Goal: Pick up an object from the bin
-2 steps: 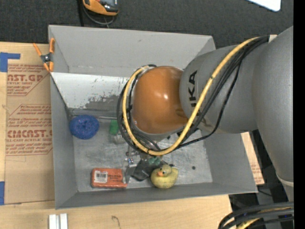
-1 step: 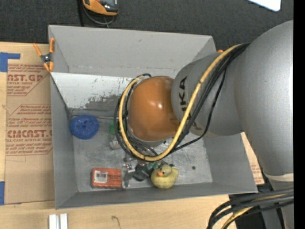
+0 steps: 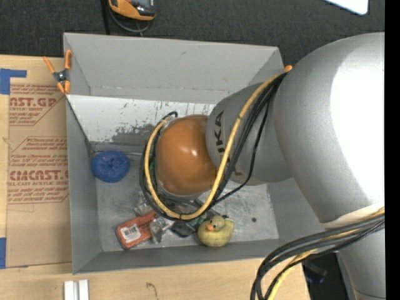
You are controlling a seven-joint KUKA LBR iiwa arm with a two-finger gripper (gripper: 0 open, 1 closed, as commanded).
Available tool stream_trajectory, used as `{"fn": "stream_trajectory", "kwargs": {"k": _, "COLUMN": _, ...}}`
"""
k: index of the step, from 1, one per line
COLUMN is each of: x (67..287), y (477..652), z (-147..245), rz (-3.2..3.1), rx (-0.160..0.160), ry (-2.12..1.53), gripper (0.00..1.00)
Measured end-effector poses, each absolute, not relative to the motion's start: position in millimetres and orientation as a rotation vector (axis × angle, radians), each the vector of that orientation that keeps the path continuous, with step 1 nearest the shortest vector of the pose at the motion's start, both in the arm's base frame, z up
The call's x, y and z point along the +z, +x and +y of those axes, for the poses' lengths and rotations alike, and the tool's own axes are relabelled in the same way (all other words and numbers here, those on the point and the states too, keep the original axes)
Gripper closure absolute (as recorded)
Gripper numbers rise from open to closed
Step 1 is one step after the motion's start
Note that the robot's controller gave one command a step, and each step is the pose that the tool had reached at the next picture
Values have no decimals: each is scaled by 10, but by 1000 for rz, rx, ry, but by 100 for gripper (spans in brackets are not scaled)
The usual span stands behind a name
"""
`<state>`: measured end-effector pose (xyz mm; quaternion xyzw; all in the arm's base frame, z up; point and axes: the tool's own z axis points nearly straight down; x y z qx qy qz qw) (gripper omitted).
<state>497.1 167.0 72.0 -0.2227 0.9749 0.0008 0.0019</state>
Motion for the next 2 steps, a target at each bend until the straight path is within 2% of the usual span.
{"fn": "stream_trajectory", "kwargs": {"k": 1, "x": 720, "y": 4971, "z": 1670, "rz": 3059, "rx": 3, "ry": -699, "gripper": 100}}
{"fn": "stream_trajectory", "kwargs": {"k": 2, "x": 2512, "y": 4907, "z": 1691, "rz": 3058, "rx": 2, "ry": -688, "gripper": 100}}
